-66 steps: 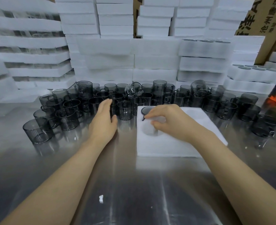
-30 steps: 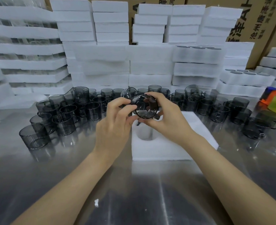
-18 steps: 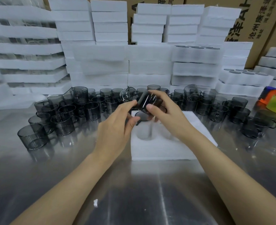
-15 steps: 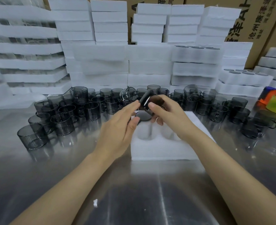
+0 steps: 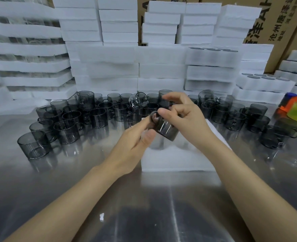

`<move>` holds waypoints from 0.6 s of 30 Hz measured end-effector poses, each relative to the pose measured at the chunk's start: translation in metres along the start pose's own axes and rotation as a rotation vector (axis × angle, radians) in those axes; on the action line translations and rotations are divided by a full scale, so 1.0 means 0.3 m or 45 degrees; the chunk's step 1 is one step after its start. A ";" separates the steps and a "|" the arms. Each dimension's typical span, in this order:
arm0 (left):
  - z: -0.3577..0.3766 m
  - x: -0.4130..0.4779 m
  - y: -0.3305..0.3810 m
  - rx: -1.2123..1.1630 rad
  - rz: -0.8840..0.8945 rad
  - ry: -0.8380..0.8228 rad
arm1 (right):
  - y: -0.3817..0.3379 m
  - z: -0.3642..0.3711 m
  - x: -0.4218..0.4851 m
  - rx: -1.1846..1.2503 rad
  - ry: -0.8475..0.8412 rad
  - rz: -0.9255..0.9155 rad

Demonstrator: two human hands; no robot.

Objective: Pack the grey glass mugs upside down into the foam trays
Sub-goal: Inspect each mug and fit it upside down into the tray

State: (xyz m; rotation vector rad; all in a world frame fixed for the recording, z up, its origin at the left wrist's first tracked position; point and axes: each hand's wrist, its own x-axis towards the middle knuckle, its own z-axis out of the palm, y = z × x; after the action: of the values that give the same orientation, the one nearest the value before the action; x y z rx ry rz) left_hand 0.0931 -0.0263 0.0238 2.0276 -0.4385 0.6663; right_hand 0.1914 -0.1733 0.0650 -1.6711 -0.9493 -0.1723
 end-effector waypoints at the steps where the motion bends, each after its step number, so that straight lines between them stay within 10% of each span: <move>1: 0.009 0.008 0.012 -0.110 -0.051 0.057 | -0.005 0.008 -0.005 0.041 0.000 -0.041; 9: -0.018 0.036 0.026 -0.691 -0.508 0.290 | -0.040 0.007 -0.020 0.257 -0.430 -0.056; 14: 0.009 0.034 0.037 -0.638 -0.581 0.267 | -0.047 0.040 -0.028 -0.048 -0.124 -0.274; 18: 0.009 0.036 0.045 -0.409 -0.523 0.342 | -0.033 0.056 -0.032 -0.486 0.063 -0.022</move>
State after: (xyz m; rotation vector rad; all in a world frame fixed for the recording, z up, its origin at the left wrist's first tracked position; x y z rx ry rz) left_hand 0.0950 -0.0360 0.0384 1.6264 0.0334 0.5599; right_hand 0.1725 -0.1633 0.0613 -1.9966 -0.9345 -0.4259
